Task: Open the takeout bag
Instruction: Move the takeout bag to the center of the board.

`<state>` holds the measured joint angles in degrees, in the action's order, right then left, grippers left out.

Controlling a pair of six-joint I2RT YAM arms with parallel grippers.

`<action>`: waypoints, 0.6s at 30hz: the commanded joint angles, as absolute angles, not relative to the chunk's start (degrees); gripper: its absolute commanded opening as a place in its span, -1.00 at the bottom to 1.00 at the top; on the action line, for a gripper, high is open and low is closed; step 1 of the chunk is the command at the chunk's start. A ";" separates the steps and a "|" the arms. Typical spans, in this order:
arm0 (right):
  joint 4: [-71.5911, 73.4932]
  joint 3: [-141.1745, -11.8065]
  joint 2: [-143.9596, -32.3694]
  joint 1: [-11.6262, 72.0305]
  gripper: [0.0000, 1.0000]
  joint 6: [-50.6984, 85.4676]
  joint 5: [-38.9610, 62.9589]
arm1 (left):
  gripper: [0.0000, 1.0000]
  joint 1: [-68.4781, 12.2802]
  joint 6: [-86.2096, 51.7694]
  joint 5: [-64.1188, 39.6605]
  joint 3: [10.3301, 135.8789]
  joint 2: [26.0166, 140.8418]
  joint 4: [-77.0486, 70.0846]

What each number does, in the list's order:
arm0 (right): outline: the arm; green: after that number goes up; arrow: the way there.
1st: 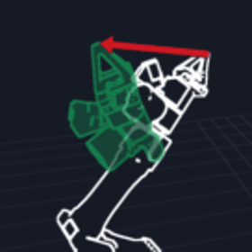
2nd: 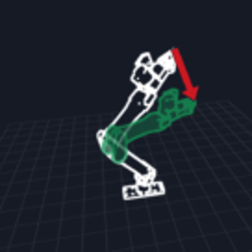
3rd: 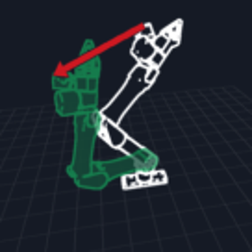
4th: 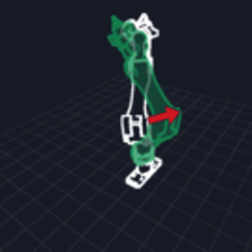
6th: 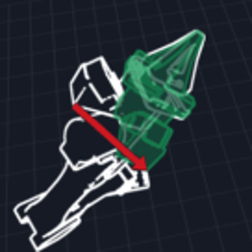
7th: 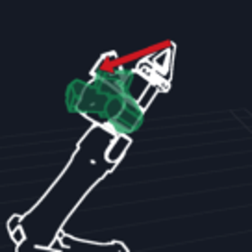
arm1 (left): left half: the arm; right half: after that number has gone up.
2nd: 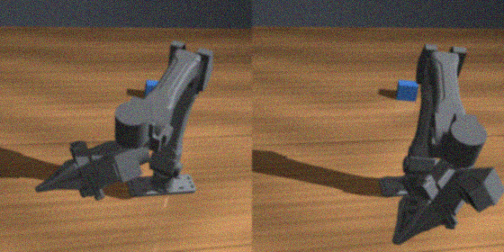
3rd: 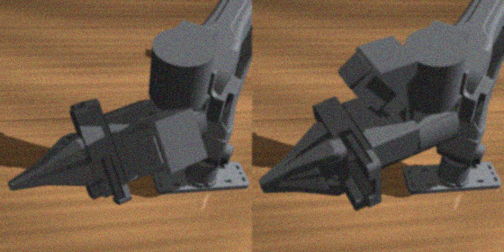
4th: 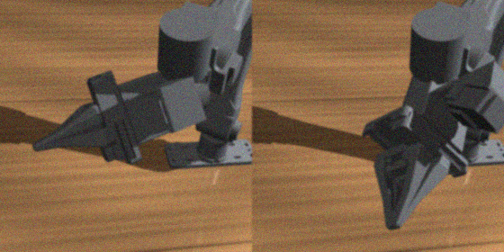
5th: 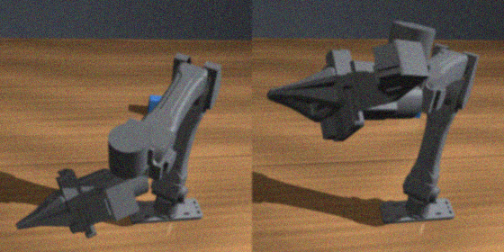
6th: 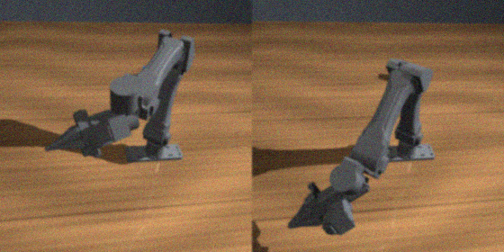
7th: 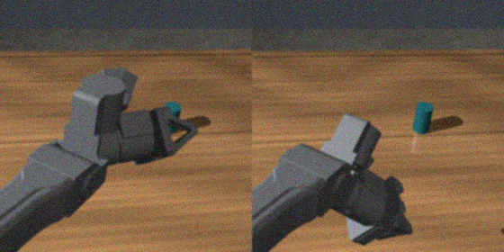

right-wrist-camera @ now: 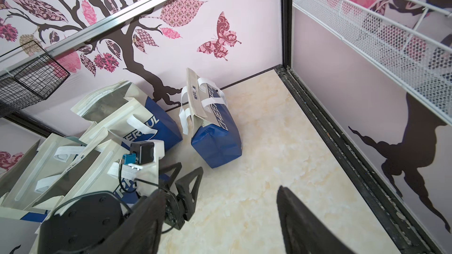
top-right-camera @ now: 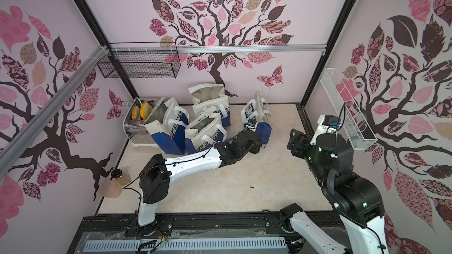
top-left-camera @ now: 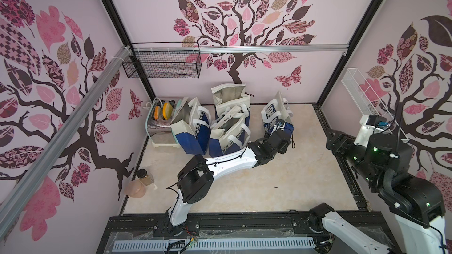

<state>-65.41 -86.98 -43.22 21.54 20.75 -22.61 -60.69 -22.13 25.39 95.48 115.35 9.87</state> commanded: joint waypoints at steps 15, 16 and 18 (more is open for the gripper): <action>-71.18 -86.02 -40.18 21.33 0.46 18.38 -21.99 | 0.25 -57.09 -14.64 24.59 100.55 124.08 -4.17; -71.42 -86.01 -40.08 21.27 0.46 18.32 -21.84 | 0.25 -56.92 -14.41 24.79 100.40 124.18 -4.67; -72.17 -85.99 -39.90 21.35 0.45 18.11 -21.62 | 0.22 -56.52 -14.16 25.50 99.89 124.23 -6.08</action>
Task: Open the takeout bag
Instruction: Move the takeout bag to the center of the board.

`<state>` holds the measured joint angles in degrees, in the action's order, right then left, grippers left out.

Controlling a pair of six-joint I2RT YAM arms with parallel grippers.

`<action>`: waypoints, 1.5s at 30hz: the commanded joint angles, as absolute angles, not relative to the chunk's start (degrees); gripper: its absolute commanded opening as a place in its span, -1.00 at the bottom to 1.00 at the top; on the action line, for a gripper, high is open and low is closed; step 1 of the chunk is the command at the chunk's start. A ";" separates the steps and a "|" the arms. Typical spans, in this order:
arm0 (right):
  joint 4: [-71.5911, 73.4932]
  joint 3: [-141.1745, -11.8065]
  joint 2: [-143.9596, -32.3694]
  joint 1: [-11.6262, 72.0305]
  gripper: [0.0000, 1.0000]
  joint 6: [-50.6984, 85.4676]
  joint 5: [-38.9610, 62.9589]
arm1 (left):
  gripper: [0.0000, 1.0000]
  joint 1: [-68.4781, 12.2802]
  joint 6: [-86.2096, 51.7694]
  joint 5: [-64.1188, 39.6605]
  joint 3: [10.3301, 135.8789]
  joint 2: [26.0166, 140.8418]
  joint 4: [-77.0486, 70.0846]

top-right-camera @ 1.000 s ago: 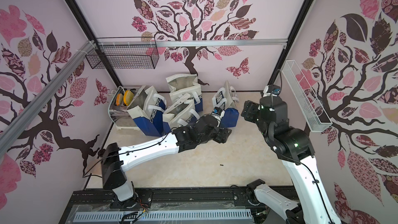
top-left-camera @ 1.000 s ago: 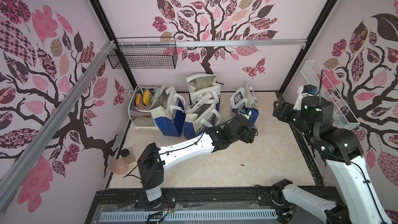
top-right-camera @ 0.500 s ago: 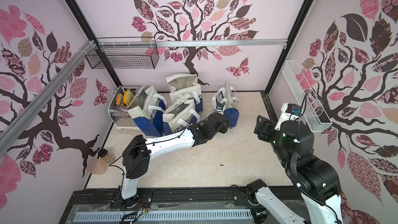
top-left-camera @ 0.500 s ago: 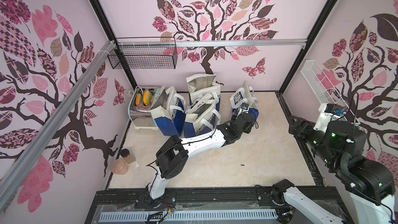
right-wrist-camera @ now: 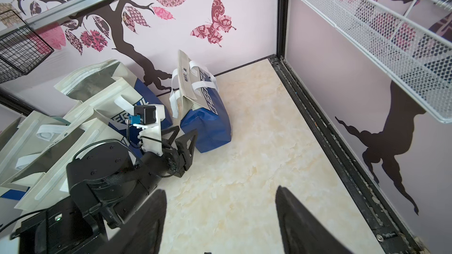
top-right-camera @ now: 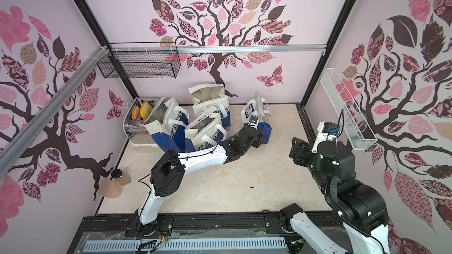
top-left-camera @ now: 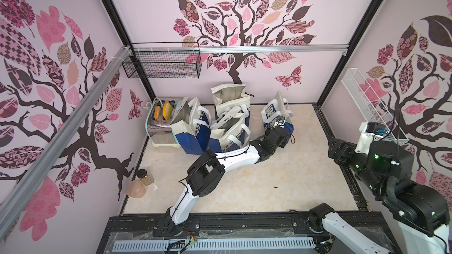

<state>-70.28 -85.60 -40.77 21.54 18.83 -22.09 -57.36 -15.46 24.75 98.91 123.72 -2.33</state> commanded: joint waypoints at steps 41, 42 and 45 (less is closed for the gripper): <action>-68.59 -82.46 -40.56 21.28 0.45 8.53 -22.67 | -1.00 -54.17 -14.06 0.46 80.50 107.98 -11.27; -68.39 -82.30 -40.52 21.31 0.45 8.32 -22.59 | -1.00 -54.54 -13.99 -1.13 78.50 106.24 -11.18; -68.00 -81.78 -40.34 21.31 0.45 8.35 -21.94 | -1.00 -56.26 -12.71 -6.74 73.15 100.72 -8.22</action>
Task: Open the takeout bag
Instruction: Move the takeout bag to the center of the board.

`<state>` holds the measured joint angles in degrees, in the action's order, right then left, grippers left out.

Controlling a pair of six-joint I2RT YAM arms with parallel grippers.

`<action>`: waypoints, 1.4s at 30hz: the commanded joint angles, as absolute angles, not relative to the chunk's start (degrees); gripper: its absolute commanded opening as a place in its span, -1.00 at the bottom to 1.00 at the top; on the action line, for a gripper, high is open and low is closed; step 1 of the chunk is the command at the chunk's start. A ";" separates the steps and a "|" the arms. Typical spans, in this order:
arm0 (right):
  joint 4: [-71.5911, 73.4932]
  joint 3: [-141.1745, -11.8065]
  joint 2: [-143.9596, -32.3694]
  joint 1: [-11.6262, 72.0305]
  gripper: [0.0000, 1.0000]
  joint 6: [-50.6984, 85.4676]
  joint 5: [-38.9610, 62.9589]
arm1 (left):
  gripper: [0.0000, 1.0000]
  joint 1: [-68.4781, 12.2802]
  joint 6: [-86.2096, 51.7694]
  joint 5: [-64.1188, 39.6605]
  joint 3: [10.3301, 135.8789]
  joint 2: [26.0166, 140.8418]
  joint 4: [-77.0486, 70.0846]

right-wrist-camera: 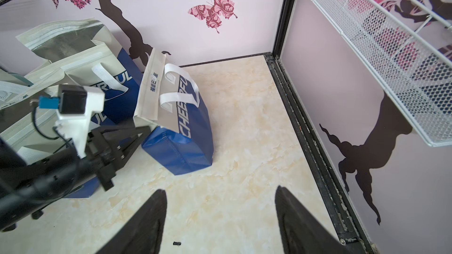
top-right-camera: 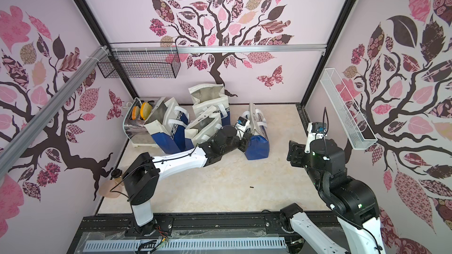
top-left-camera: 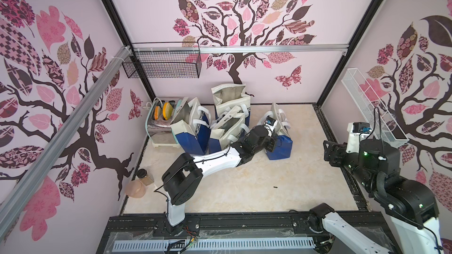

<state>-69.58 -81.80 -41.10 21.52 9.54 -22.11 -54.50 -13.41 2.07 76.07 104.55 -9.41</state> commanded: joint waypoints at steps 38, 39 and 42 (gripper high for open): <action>-52.15 -68.56 -41.49 24.78 0.56 -14.39 -10.15 | 0.62 -68.55 -32.08 4.56 39.55 57.26 3.01; -50.87 -68.00 -41.36 24.79 0.56 -14.17 -10.44 | 0.62 -68.55 -32.02 4.73 39.68 58.18 2.17; -48.10 -66.90 -41.31 24.79 0.56 -13.56 -9.43 | 0.62 -68.54 -32.55 5.09 41.36 62.37 -0.17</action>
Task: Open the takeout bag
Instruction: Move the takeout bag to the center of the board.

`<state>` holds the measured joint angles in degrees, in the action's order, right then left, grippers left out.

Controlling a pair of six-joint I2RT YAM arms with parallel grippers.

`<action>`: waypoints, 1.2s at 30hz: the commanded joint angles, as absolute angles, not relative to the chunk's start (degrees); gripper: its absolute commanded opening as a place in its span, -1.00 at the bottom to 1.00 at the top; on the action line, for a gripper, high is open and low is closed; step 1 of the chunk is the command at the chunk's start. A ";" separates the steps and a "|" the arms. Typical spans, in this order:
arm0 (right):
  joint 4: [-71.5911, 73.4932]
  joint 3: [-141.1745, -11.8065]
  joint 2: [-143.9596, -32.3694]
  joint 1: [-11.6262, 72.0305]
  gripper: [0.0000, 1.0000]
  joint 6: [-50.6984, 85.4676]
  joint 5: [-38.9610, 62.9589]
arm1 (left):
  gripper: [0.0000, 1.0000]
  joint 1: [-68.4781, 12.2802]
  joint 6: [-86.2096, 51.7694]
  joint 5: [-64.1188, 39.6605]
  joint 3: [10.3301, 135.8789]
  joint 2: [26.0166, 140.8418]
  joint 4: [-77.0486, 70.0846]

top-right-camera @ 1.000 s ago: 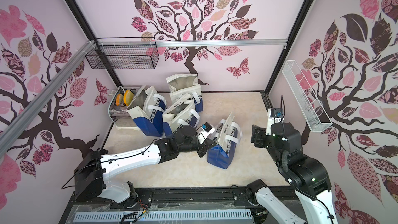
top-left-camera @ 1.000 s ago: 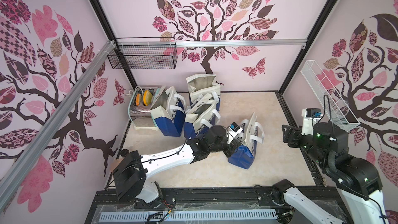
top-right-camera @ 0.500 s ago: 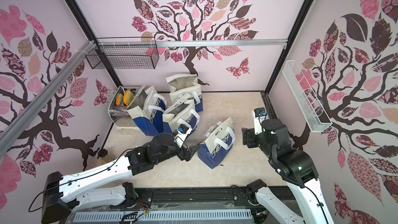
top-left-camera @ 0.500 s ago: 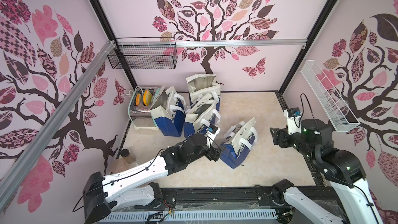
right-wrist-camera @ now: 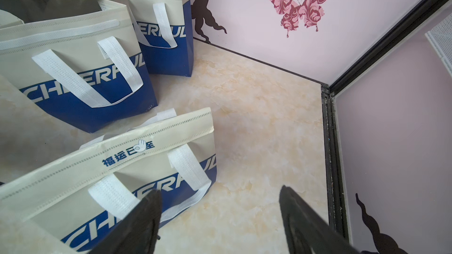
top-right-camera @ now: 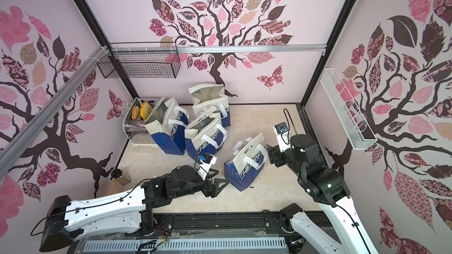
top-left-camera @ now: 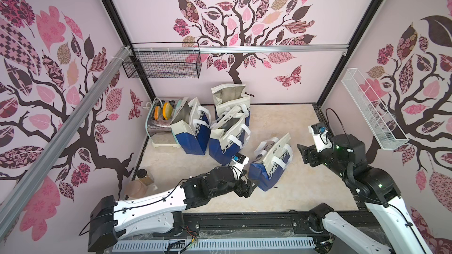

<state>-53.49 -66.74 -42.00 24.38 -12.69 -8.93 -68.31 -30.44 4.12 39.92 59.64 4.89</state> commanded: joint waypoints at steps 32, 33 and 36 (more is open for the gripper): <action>-44.19 -64.23 -40.53 24.78 0.57 -14.23 -13.15 | -0.10 -66.12 -33.66 6.13 48.42 84.42 -17.80; -42.89 -63.64 -40.48 24.79 0.57 -14.72 -13.50 | -0.10 -65.70 -33.06 5.41 49.20 85.58 -18.50; -39.83 -62.08 -41.34 24.78 0.58 -16.38 -13.71 | -0.06 -64.82 -32.14 3.91 51.17 88.90 -20.81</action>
<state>-43.83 -62.41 -40.99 24.49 -14.52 -13.28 -65.52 -34.20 5.74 49.28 86.96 -16.91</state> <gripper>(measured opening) 0.787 0.468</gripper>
